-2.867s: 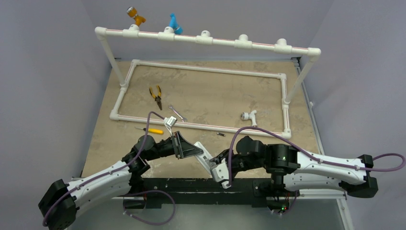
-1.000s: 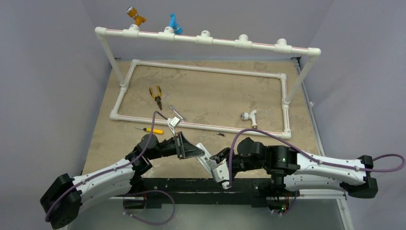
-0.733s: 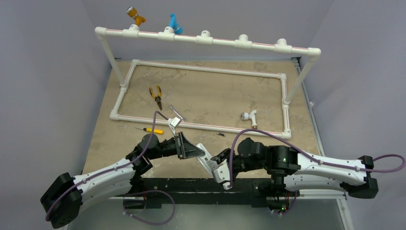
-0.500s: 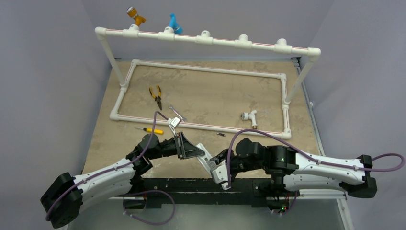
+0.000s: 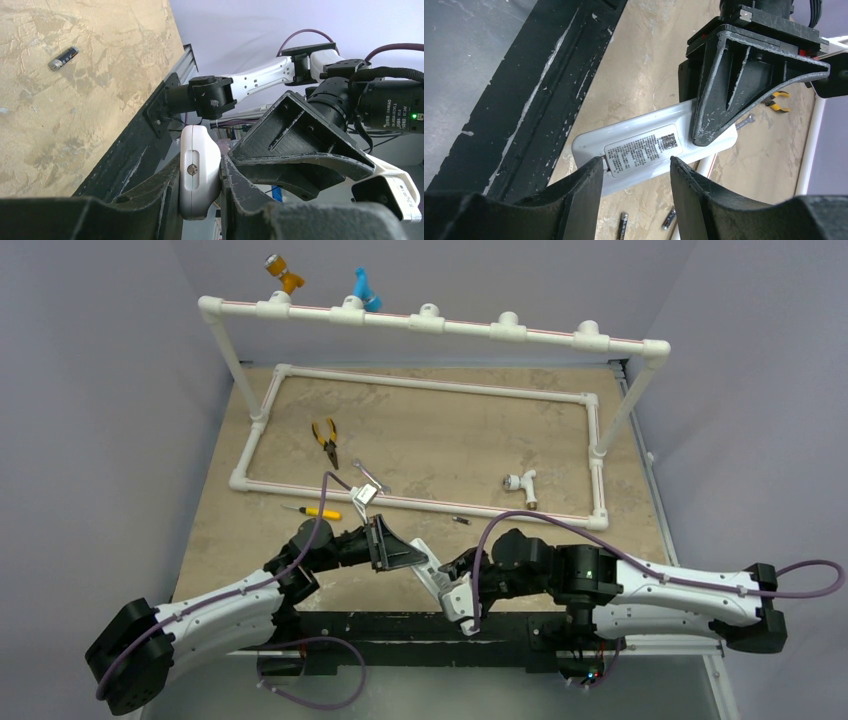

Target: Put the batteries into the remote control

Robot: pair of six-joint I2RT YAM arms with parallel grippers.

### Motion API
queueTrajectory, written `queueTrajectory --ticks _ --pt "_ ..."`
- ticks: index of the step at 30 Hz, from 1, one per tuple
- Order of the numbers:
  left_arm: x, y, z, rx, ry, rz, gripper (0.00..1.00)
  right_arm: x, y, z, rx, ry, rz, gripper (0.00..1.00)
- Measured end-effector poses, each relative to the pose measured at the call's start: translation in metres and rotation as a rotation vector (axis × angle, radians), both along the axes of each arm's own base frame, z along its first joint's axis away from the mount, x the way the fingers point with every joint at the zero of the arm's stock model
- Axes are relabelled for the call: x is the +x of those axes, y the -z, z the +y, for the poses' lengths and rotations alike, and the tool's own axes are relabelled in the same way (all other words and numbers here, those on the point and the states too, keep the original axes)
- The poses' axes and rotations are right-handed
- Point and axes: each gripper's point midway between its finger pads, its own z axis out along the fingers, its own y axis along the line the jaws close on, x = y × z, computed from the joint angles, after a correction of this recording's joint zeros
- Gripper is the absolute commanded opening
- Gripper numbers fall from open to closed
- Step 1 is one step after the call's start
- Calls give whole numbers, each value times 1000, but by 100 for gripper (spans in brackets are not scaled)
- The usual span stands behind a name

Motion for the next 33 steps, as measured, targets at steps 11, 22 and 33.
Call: queueTrajectory --ticks 11,22,33 --pt "2 -5 -1 -21 -2 -12 0 3 -9 -4 32 10 -32 51" --pt "-2 -6 -2 -26 18 -15 0 9 -26 -1 100 29 -68 51" --pt "-2 -5 -2 -24 23 -13 0 3 -24 -4 96 9 -46 55"
